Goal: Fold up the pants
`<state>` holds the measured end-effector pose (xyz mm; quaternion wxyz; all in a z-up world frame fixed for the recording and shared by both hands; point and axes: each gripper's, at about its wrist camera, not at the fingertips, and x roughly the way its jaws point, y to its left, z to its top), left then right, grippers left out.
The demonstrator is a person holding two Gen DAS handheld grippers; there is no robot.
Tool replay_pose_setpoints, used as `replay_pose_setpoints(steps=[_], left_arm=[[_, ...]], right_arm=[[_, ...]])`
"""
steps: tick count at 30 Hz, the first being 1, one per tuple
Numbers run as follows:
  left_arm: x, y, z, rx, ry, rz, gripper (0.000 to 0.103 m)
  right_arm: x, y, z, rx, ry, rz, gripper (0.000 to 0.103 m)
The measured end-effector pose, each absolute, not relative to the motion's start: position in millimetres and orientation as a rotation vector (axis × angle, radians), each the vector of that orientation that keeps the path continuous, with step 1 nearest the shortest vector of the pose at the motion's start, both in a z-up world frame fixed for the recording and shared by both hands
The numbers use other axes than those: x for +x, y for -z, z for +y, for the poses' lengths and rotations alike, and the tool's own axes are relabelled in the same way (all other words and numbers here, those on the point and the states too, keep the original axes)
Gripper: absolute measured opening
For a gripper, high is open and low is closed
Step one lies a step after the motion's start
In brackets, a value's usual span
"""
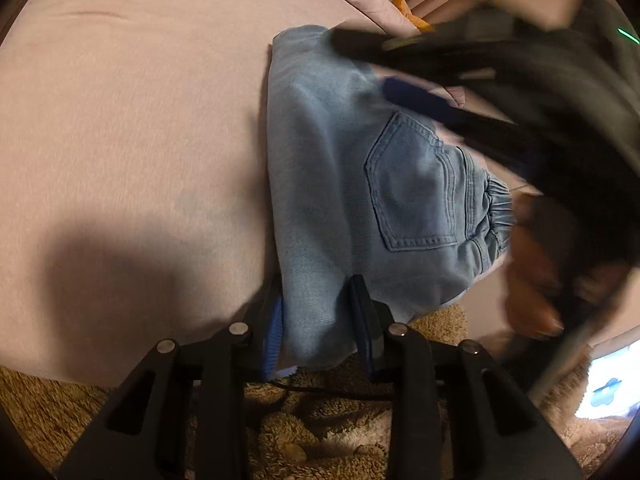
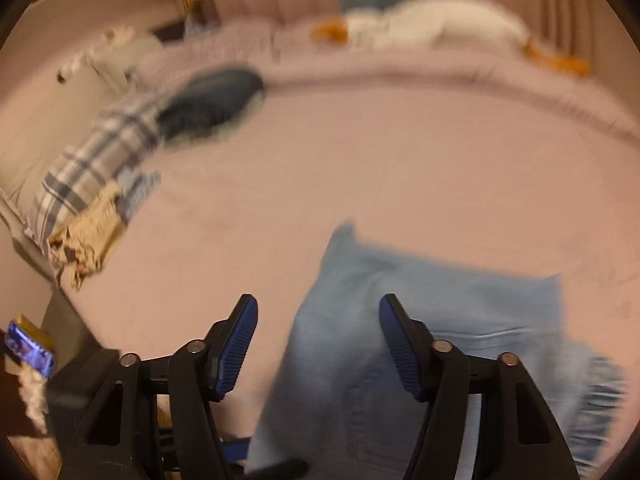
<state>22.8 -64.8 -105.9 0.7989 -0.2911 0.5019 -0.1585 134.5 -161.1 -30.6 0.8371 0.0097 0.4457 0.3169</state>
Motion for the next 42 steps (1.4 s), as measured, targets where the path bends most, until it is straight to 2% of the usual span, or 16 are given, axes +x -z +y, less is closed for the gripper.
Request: replay_pose_setpoints(steps=[2, 4, 30, 34, 35, 37, 39, 42], left_arm=[[20.2, 108.5, -62.3, -0.640, 0.350, 1.077, 0.030], [18.5, 111.4, -58.7, -0.668, 0.355, 1.077, 0.028], [9.6, 102.5, -72.0, -0.611, 0.297, 1.077, 0.030], [8.2, 87.4, -68.7, -0.578, 0.274, 1.053, 0.031], [7.6, 82.7, -67.7, -0.564, 0.263, 1.040, 0.028], [7.1, 70.3, -62.9, -0.519, 0.204, 1.005, 0.033], [9.6, 64.4, -58.3, -0.503, 0.161, 0.983, 0.037], [17.4, 61.5, -55.7, -0.508, 0.169, 0.976, 0.037]], right_arm=[[145.8, 51.2, -152.4, 0.027, -0.686, 1.025, 0.038], [152.0, 64.8, -150.1, 0.016, -0.661, 1.030, 0.032], [154.0, 66.5, -159.4, 0.133, -0.679, 1.031, 0.028], [146.4, 46.5, -167.7, 0.083, -0.590, 1.017, 0.028], [139.8, 36.4, -174.7, 0.064, -0.572, 0.980, 0.028], [128.1, 21.7, -190.6, 0.038, -0.523, 0.910, 0.029], [116.8, 13.7, -211.2, 0.036, -0.469, 0.868, 0.035], [107.5, 19.4, -234.6, 0.042, -0.410, 0.883, 0.037]])
